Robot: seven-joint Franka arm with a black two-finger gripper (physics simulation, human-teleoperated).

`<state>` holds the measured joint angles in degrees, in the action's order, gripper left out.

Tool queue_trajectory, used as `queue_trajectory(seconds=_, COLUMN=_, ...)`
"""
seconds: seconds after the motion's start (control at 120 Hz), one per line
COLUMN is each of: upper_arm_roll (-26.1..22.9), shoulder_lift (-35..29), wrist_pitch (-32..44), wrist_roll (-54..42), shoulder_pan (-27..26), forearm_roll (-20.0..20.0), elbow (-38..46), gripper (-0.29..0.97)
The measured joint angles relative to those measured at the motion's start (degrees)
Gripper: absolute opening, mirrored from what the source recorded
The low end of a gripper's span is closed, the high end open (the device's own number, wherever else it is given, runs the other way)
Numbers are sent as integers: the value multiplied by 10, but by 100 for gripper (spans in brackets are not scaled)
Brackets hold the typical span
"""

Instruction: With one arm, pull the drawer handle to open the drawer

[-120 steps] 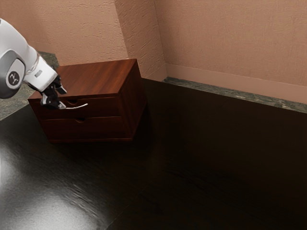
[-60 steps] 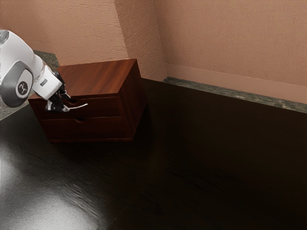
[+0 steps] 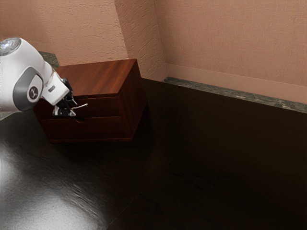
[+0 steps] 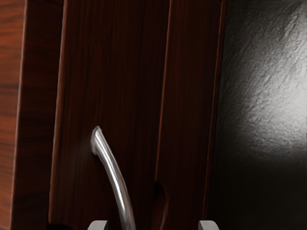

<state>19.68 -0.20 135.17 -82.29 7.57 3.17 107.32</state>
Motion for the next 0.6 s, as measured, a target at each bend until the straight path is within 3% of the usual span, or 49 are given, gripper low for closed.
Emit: queue_trajectory(seconds=0.6, upper_arm_roll=28, shoulder_lift=7, wrist_pitch=1, wrist_roll=-26, shoulder_pan=-22, forearm_roll=-33, elbow=1, gripper=5)
